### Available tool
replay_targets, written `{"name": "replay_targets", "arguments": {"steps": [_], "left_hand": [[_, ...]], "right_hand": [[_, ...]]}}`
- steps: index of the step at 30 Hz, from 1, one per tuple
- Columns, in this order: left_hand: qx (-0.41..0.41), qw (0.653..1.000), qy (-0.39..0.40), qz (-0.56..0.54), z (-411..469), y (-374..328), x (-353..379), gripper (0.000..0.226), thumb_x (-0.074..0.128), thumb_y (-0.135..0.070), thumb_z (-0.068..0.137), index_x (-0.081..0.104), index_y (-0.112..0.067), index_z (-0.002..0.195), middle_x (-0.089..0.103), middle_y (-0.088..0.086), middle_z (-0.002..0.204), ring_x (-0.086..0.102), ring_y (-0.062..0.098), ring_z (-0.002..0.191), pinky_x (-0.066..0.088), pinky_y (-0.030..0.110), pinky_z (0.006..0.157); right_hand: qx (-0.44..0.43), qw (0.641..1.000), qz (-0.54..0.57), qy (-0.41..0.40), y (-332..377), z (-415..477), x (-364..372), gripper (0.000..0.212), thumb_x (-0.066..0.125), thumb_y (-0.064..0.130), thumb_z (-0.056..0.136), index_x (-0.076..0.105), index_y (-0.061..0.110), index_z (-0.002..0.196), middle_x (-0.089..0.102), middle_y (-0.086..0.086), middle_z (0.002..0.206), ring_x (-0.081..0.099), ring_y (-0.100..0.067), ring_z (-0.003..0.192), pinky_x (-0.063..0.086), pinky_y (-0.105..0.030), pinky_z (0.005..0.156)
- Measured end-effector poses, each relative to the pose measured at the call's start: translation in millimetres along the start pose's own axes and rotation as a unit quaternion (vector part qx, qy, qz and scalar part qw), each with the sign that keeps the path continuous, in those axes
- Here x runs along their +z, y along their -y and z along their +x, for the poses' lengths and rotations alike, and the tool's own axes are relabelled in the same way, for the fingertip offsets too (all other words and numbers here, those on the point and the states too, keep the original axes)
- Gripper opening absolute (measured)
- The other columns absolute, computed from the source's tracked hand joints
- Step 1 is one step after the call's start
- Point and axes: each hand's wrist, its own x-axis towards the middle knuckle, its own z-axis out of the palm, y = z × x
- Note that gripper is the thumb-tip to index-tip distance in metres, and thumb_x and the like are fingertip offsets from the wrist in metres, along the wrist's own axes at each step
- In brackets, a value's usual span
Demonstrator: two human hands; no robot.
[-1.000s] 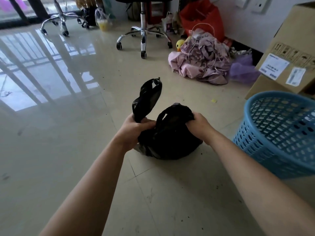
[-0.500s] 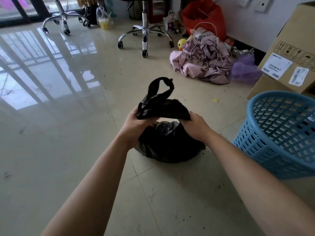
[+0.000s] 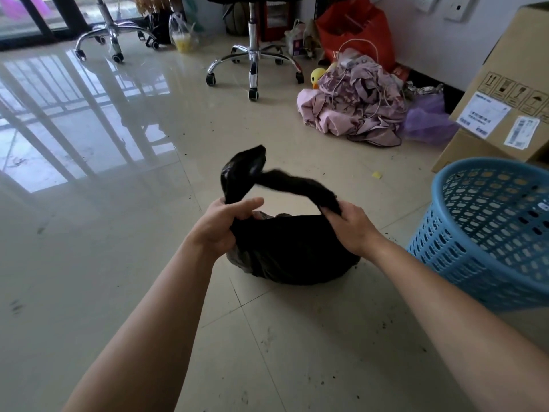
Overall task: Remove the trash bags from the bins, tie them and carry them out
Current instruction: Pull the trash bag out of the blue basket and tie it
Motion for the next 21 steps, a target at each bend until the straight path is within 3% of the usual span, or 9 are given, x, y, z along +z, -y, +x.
{"name": "replay_targets", "arguments": {"steps": [3, 7, 9, 12, 14, 15, 17, 19, 21], "left_hand": [[-0.029, 0.997, 0.068, 0.037, -2, 1, -6, 0.020, 0.079, -0.002, 0.075, 0.061, -0.007, 0.081, 0.056, 0.012, 0.073, 0.063, 0.023, 0.065, 0.059, 0.034, 0.068], [-0.059, 0.989, 0.088, 0.100, 1, 8, -2, 0.055, 0.083, -0.008, 0.072, 0.061, -0.007, 0.122, 0.059, 0.014, 0.081, 0.062, 0.024, 0.071, 0.061, 0.036, 0.074], [-0.055, 0.986, 0.099, 0.126, 0, 11, -1, 0.045, 0.085, -0.017, 0.071, 0.069, -0.012, 0.113, 0.063, 0.009, 0.079, 0.061, 0.022, 0.071, 0.058, 0.035, 0.074], [-0.049, 0.985, 0.104, 0.125, -5, 11, 7, 0.028, 0.081, -0.038, 0.072, 0.068, -0.015, 0.081, 0.044, 0.005, 0.066, 0.047, 0.020, 0.064, 0.051, 0.029, 0.067], [-0.058, 0.991, 0.092, 0.080, -6, 9, 13, 0.040, 0.072, -0.048, 0.085, 0.066, -0.010, 0.093, 0.033, 0.002, 0.058, 0.034, 0.020, 0.059, 0.049, 0.026, 0.059], [-0.060, 0.993, 0.086, 0.059, -4, 8, 14, 0.045, 0.065, -0.051, 0.090, 0.066, -0.008, 0.101, 0.029, 0.000, 0.054, 0.030, 0.019, 0.056, 0.048, 0.026, 0.057], [-0.061, 0.995, 0.080, 0.012, -2, 7, 15, 0.049, 0.055, -0.050, 0.095, 0.065, -0.004, 0.108, 0.024, -0.002, 0.051, 0.023, 0.016, 0.053, 0.046, 0.026, 0.057], [-0.060, 0.995, 0.079, -0.030, -3, 7, 14, 0.048, 0.051, -0.050, 0.098, 0.059, -0.005, 0.113, 0.024, -0.003, 0.051, 0.010, 0.021, 0.063, 0.046, 0.027, 0.059], [-0.067, 0.994, 0.081, -0.038, -4, 7, 13, 0.047, 0.048, -0.053, 0.098, 0.055, -0.008, 0.110, 0.027, -0.002, 0.051, 0.006, 0.026, 0.071, 0.048, 0.027, 0.062]], "right_hand": [[0.005, 0.999, 0.021, -0.030, 9, 3, -3, 0.035, 0.042, 0.038, 0.104, 0.049, 0.022, 0.074, 0.054, 0.001, 0.067, 0.052, -0.016, 0.063, 0.035, -0.031, 0.057], [-0.048, 0.998, 0.008, -0.032, 26, 1, 3, 0.026, 0.043, 0.034, 0.104, 0.053, 0.024, 0.082, 0.059, 0.001, 0.071, 0.056, -0.019, 0.069, 0.039, -0.033, 0.061], [-0.110, 0.987, -0.119, 0.011, 29, 1, 7, 0.022, 0.044, 0.034, 0.102, 0.061, 0.020, 0.104, 0.069, -0.008, 0.087, 0.064, -0.031, 0.082, 0.045, -0.036, 0.067], [-0.151, 0.921, -0.351, 0.072, 29, 2, 12, 0.033, 0.041, 0.037, 0.101, 0.053, 0.014, 0.121, 0.070, -0.014, 0.107, 0.064, -0.038, 0.099, 0.035, -0.037, 0.074], [-0.169, 0.888, -0.419, 0.091, 25, 0, 16, 0.032, 0.037, 0.037, 0.103, 0.051, 0.013, 0.118, 0.071, -0.011, 0.104, 0.065, -0.034, 0.098, 0.034, -0.038, 0.078], [-0.175, 0.885, -0.422, 0.096, 22, -1, 18, 0.032, 0.035, 0.038, 0.104, 0.052, 0.013, 0.115, 0.071, -0.010, 0.101, 0.066, -0.033, 0.095, 0.035, -0.038, 0.079], [-0.157, 0.919, -0.347, 0.102, 18, -4, 19, 0.036, 0.035, 0.047, 0.103, 0.056, 0.018, 0.107, 0.071, -0.008, 0.093, 0.066, -0.034, 0.088, 0.038, -0.038, 0.073], [-0.100, 0.960, -0.234, 0.118, 14, -2, 15, 0.034, 0.042, 0.062, 0.097, 0.055, 0.032, 0.089, 0.067, -0.001, 0.084, 0.065, -0.028, 0.083, 0.047, -0.038, 0.070], [-0.033, 0.978, -0.139, 0.151, 11, 1, 6, 0.034, 0.056, 0.072, 0.084, 0.057, 0.040, 0.092, 0.066, 0.011, 0.088, 0.064, -0.015, 0.087, 0.052, -0.033, 0.075]]}}
